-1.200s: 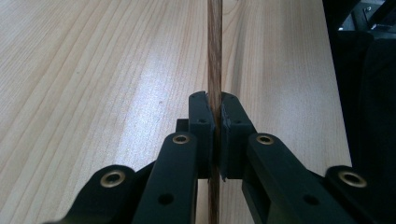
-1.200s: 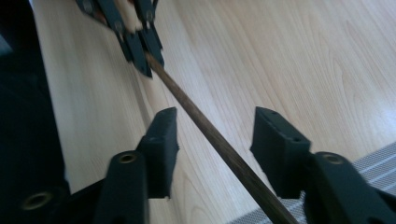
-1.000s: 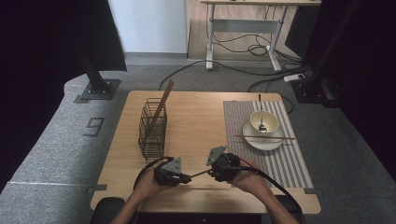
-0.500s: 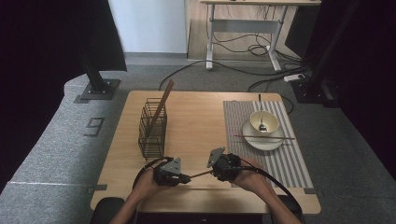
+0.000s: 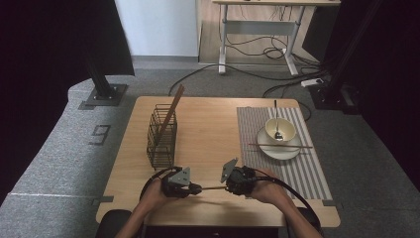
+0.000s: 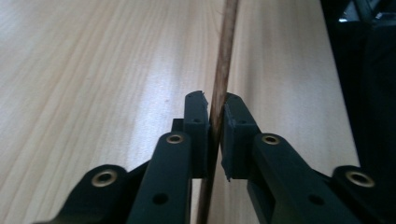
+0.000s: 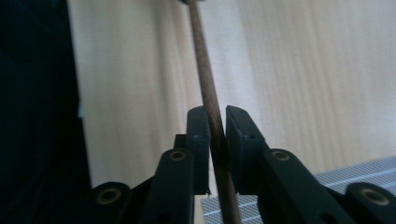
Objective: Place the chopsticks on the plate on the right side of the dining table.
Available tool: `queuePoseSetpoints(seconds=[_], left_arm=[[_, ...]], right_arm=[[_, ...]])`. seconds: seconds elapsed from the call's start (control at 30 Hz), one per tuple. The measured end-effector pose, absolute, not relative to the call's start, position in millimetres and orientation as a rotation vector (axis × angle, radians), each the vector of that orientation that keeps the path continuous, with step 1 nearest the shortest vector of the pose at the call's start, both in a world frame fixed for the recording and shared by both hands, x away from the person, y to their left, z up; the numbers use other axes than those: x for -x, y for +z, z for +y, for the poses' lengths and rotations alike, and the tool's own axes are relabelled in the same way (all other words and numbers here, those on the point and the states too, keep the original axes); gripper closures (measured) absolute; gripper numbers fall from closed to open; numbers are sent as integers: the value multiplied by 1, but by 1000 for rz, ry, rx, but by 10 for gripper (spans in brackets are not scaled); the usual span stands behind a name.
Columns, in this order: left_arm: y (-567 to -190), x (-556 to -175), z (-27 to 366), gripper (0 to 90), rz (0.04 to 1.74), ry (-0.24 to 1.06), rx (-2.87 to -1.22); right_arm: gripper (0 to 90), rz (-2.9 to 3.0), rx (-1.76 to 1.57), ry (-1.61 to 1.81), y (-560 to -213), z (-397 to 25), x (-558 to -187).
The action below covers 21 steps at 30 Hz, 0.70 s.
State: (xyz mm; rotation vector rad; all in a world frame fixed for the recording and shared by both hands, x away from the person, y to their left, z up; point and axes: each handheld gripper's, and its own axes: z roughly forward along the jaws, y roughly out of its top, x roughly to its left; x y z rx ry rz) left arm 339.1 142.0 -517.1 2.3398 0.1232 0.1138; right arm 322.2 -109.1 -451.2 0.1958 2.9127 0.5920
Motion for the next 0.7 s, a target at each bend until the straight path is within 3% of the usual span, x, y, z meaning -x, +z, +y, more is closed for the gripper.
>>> queuePoseSetpoints(seconds=[0.07,0.5,0.6,0.7], left_arm=[[-517,-340,144,756,154,141,-2320],[-519,-344,144,250,343,244,-2203],[-519,-344,144,156,379,265,-2189],[-520,-345,145,117,416,281,-2187]], right_arm=[[824,2929,-187,608,-451,-109,-321],[822,2887,-280,678,-448,-123,-323],[821,2879,-288,684,-448,-125,-323],[821,2869,-298,696,-446,-127,-324]])
